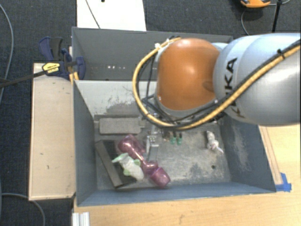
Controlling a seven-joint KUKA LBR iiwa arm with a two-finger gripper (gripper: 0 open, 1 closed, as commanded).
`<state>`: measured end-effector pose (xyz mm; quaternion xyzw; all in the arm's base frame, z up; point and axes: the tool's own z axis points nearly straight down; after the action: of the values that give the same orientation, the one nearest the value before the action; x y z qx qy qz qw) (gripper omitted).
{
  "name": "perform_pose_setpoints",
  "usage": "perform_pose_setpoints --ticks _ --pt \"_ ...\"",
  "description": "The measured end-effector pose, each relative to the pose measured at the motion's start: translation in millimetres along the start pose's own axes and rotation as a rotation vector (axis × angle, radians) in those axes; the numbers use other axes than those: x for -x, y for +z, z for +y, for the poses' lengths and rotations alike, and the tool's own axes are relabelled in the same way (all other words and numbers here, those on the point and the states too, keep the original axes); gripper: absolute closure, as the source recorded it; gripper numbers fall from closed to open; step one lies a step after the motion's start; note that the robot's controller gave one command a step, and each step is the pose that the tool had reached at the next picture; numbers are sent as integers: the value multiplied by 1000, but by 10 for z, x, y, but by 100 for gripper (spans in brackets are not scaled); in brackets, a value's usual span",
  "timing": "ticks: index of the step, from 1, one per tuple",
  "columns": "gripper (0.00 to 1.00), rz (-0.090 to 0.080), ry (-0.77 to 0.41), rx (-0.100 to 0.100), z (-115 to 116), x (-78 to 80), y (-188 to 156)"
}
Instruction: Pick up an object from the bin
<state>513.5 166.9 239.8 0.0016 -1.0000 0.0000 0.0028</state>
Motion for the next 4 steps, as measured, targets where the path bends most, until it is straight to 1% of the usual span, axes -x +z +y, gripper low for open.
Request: perform_pose_setpoints --ticks 1,2,3,4 --pt "0 -8 5 2 -11 16 -46" --pt "0 -16 -29 3 161 68 319" --pt "0 -7 -167 2 182 96 758" --pt "0 -11 -329 0 150 135 947"
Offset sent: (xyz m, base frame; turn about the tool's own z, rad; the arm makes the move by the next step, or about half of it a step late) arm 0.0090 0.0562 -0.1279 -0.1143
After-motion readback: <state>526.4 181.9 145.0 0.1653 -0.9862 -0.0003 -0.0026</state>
